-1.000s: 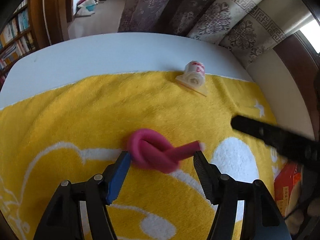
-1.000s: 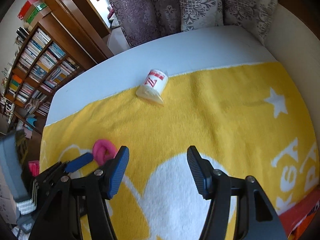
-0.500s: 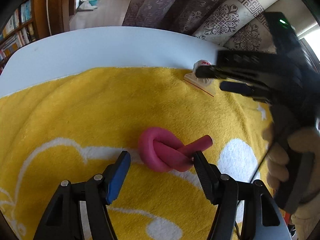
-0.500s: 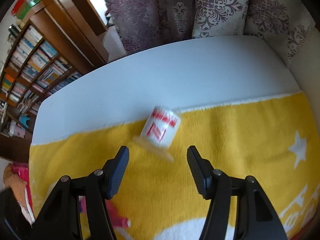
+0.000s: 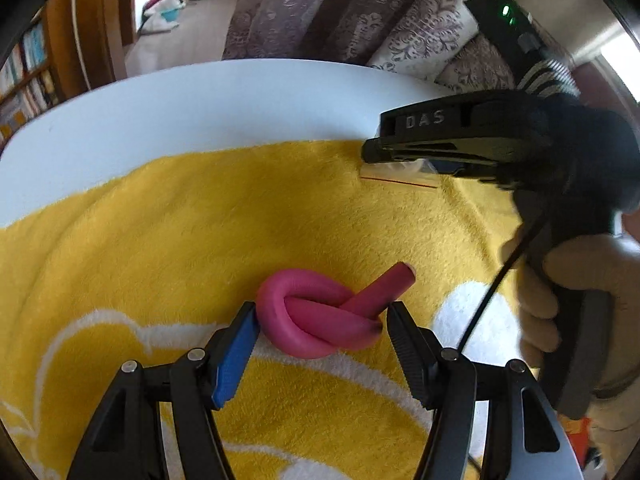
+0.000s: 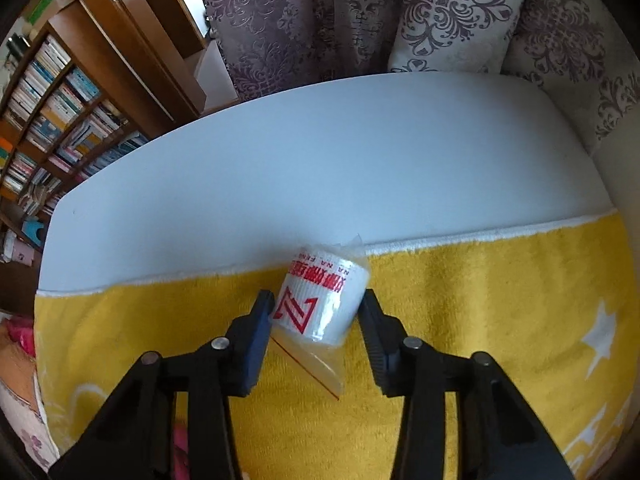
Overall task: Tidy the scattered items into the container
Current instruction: 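Grasp the pink knotted tube with the left gripper while the right grasps the bagged tape roll, then carry the pink knotted tube and the tape roll over the tin tray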
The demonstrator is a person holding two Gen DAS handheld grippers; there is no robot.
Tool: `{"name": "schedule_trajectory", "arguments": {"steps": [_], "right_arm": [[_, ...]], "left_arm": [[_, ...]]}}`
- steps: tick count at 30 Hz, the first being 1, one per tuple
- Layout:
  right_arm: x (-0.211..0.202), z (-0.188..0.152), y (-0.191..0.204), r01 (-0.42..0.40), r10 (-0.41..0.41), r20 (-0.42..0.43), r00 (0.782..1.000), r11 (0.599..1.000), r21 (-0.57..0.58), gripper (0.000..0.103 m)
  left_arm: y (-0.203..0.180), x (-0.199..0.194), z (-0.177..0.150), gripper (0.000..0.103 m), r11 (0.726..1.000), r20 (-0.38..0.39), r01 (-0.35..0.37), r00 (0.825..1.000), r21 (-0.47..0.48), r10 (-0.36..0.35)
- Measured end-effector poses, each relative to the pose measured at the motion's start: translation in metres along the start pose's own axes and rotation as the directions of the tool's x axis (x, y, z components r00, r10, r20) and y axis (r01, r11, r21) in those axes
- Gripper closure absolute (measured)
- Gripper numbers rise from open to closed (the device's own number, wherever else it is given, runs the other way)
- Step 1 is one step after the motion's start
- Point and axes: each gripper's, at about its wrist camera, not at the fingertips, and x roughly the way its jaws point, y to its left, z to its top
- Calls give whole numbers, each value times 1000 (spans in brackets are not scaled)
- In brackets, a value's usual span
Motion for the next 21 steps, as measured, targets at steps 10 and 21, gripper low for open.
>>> {"name": "schedule_trajectory", "arguments": {"steps": [10,21], "right_arm": [[-58,-30,-14,-24,24,86,996,1000,6,57],[-134,-90,-44,-85,74,152,986,994,68,57]], "left_arm": [[-5,-8,-2,38,999,-1,-26,1000,18,26],[-42,-45,-21,38,995,46,-79,996,65,76]]}}
